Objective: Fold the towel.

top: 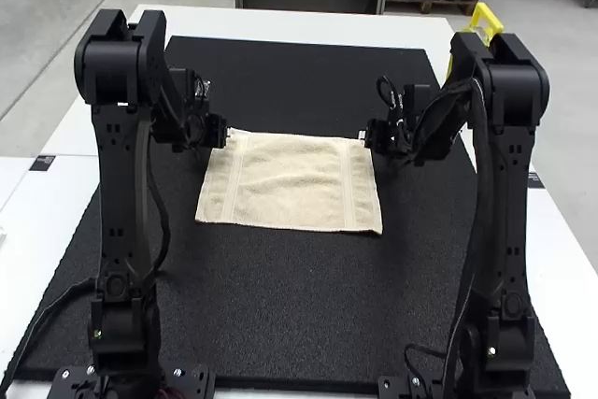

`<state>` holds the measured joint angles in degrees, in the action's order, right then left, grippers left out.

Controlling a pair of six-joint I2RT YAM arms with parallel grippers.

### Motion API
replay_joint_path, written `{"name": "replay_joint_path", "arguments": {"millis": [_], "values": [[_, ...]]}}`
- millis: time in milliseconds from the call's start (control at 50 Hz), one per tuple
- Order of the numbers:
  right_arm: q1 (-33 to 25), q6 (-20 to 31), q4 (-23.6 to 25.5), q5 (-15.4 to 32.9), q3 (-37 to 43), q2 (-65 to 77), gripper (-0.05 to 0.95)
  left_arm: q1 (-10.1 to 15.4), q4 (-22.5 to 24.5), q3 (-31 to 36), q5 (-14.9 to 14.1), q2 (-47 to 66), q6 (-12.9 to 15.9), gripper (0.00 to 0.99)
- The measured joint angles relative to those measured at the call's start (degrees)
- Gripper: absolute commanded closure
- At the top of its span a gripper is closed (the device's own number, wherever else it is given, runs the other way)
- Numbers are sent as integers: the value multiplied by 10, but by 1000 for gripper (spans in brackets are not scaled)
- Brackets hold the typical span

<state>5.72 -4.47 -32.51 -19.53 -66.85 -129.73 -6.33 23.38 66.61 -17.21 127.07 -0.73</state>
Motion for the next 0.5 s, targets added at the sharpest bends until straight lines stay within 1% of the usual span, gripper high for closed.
{"name": "replay_joint_path", "arguments": {"millis": [120,300,380,460,500], "values": [[0,0,0,1,0,0,277,0,-5,0,0,0,0,344],[0,-3,0,-5,0,0,279,0,-9,0,0,0,0,344],[0,-3,1,-8,0,0,357,0,-9,0,0,0,0,344],[0,-5,3,-11,0,0,370,0,-9,0,0,0,0,346],[0,-5,5,-13,0,0,425,0,-9,0,0,0,0,346]]}}
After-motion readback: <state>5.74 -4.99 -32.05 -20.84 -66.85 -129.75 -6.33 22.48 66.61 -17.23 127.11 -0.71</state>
